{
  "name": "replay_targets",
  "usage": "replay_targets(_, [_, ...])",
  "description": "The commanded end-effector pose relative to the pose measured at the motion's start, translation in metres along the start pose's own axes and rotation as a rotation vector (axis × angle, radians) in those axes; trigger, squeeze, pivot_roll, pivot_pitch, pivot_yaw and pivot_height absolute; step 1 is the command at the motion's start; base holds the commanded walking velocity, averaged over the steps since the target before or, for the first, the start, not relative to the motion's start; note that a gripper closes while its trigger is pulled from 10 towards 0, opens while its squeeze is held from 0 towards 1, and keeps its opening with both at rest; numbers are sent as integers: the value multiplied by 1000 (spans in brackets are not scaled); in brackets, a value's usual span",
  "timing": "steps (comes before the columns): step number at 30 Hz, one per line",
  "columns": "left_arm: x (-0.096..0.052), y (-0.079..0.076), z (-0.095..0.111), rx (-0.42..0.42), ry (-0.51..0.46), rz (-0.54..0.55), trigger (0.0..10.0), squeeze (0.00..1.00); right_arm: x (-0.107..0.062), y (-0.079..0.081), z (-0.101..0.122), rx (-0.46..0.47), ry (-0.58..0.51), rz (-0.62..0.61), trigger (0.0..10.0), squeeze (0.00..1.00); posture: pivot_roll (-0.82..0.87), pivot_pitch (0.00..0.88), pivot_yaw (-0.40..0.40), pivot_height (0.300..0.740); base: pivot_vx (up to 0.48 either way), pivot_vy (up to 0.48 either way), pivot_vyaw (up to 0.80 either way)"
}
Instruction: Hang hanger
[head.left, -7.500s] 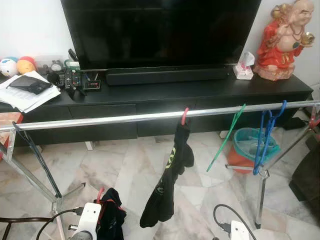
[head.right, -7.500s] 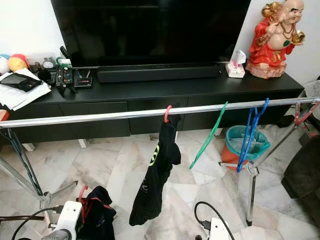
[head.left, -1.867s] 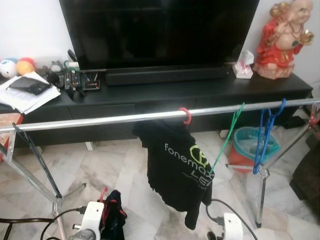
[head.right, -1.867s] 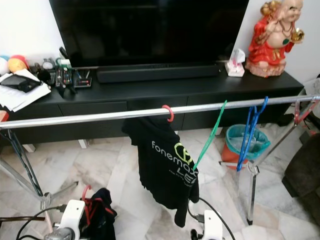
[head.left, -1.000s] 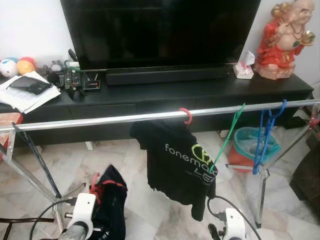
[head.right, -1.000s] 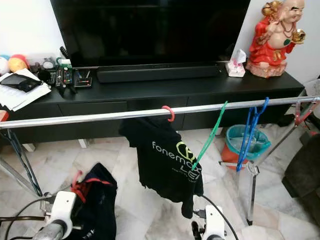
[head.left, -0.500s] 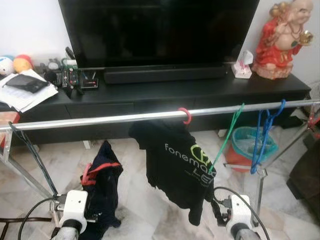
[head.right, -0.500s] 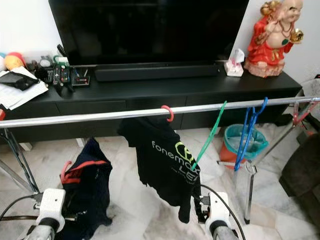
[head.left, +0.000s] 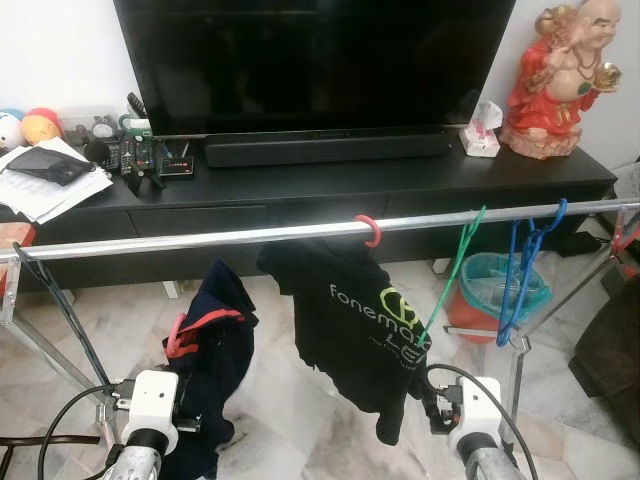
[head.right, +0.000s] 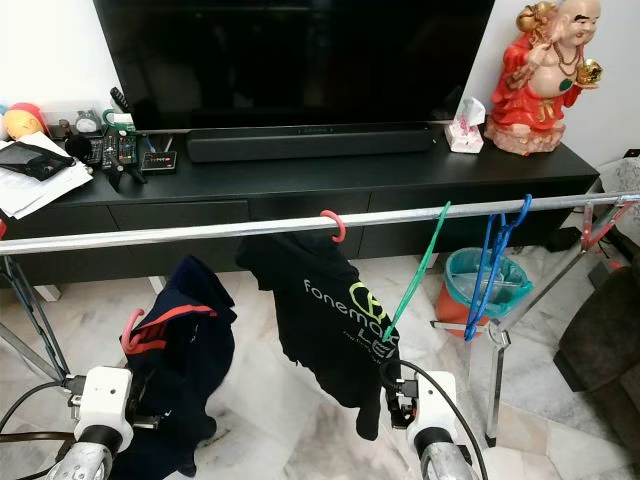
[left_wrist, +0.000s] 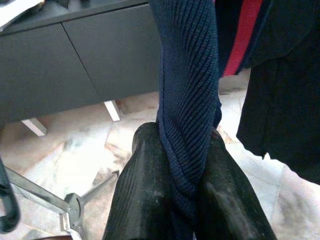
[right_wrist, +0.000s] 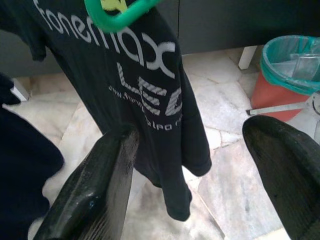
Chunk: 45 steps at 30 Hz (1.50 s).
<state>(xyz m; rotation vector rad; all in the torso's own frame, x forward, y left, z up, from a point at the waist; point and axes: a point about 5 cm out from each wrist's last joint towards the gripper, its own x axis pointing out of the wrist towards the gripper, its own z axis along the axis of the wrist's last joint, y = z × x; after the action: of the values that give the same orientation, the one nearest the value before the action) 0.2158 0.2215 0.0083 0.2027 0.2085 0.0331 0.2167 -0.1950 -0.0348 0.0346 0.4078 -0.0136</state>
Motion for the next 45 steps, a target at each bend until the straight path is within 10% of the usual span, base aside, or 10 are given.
replay_targets(1, [5, 0, 12, -19, -41, 11, 10000, 0, -1, -1, 1, 13, -1, -13, 10000, 0, 147, 0, -71, 736, 0, 0, 0])
replay_targets(45, [18, -5, 31, -66, -76, 14, 10000, 0, 13, 5, 24, 40, -18, -44, 10000, 0, 177, 0, -59, 736, 0, 0, 0])
